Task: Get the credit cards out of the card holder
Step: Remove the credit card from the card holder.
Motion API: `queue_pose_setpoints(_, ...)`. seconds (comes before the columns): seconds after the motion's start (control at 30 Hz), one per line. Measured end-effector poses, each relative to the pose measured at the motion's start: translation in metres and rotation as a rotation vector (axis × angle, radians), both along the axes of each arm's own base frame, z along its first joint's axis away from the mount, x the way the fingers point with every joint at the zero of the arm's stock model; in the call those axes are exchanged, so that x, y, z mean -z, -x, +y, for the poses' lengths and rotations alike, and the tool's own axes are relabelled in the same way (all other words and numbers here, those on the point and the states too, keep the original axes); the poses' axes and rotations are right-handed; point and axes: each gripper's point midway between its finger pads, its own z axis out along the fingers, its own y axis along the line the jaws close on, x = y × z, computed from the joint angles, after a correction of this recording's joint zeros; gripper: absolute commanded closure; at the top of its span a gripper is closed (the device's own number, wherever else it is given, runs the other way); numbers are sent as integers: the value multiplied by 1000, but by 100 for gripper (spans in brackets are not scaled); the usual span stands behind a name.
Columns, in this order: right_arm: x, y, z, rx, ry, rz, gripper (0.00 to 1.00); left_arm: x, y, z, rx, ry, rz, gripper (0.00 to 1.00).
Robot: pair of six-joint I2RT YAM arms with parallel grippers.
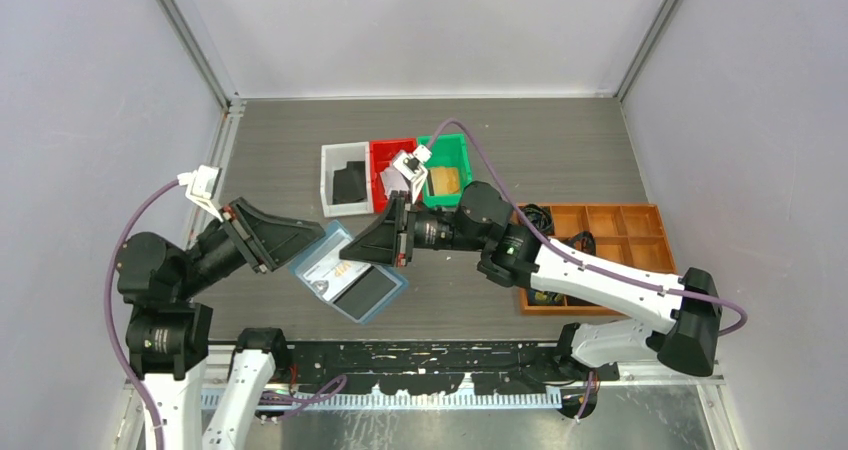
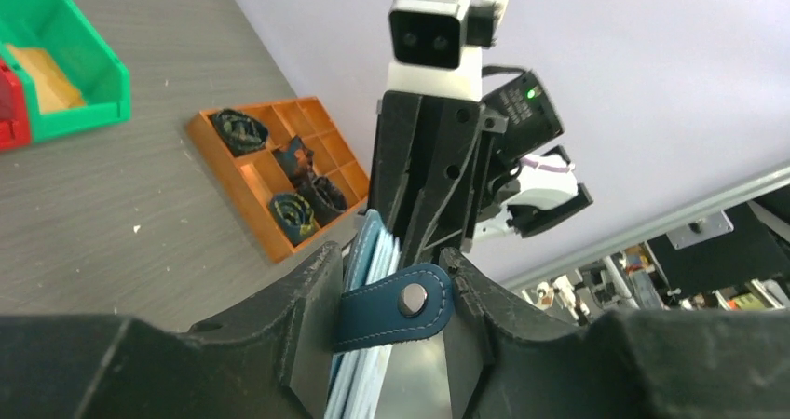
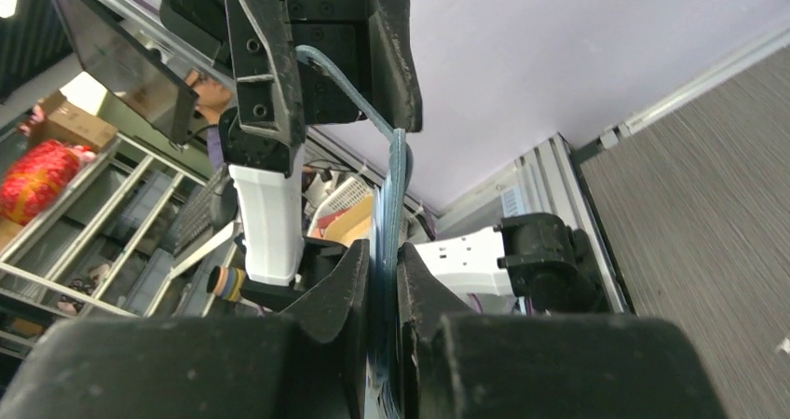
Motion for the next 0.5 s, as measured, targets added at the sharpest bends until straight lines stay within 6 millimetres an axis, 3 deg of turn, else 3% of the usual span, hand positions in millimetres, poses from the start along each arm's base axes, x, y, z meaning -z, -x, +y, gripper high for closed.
queue_pose_setpoints(0.27, -10, 11, 1, -68, 93, -36, 96, 26, 6, -5, 90, -89, -14, 64)
queue_pose_setpoints(0.5, 6, 16, 2, -114, 189, -66, 98, 37, 18, -6, 129, -137, -33, 62)
